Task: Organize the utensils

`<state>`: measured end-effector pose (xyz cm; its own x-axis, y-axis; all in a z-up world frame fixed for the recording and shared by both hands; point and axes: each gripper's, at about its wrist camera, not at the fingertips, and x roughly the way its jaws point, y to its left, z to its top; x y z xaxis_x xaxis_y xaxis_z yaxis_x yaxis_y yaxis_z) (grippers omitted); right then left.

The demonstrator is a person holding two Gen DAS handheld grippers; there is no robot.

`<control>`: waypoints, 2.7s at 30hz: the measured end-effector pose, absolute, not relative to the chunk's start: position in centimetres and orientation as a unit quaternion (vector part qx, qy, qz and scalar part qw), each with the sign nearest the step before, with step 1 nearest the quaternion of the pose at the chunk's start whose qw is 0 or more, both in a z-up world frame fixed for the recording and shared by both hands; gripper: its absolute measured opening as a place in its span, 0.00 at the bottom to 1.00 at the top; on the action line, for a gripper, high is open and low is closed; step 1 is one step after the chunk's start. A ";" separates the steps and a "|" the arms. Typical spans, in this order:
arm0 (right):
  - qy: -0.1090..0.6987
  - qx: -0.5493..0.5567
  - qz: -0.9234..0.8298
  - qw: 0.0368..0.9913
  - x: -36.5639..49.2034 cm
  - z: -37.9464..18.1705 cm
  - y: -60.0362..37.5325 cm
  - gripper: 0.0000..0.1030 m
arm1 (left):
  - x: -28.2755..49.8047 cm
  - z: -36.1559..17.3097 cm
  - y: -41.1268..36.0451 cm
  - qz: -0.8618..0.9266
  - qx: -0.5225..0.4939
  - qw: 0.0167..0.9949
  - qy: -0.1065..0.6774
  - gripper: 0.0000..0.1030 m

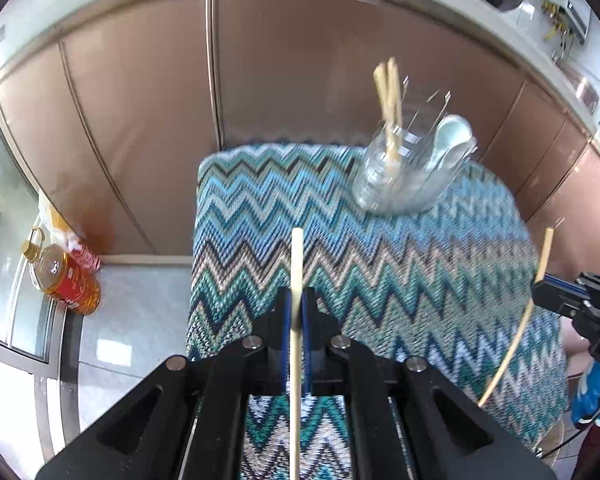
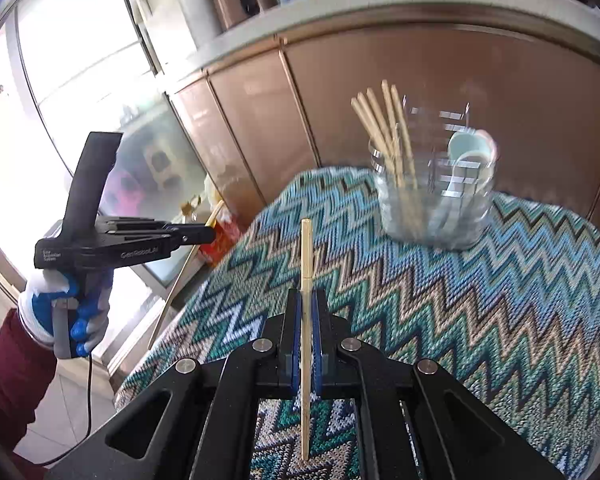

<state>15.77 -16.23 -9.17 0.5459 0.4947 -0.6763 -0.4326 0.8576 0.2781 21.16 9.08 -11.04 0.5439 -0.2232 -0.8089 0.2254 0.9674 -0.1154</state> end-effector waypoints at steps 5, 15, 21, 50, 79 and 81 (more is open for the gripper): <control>0.356 0.039 0.254 0.898 15.8 -6.0 -16.8 0.05 | 20.6 -7.3 8.3 -0.146 -0.019 0.898 0.413 0.04; 0.247 0.058 0.229 0.940 19.3 0.2 -18.5 0.05 | 22.4 0.8 5.2 -0.187 -0.114 0.938 0.269 0.04; 0.184 0.063 0.229 0.954 23.9 2.1 -19.0 0.05 | 26.0 3.1 3.2 -0.177 -0.175 0.951 0.183 0.04; 0.154 0.021 0.175 0.972 31.3 -3.1 -18.8 0.19 | 33.4 -4.1 -0.3 -0.082 -0.187 0.974 0.102 0.14; 0.146 0.007 0.021 0.989 8.6 3.3 -22.5 0.85 | 12.5 2.7 4.3 -0.018 -0.053 0.991 0.123 0.65; 0.145 -0.006 0.001 0.989 7.7 3.1 -22.5 0.90 | 11.7 2.6 4.5 -0.012 -0.052 0.991 0.123 0.66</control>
<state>7.66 -22.46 3.09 0.9579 0.0006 -0.2870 -0.0039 0.9999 -0.0110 11.66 4.47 2.64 0.9696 -0.0369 -0.2420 0.0113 0.9943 -0.1060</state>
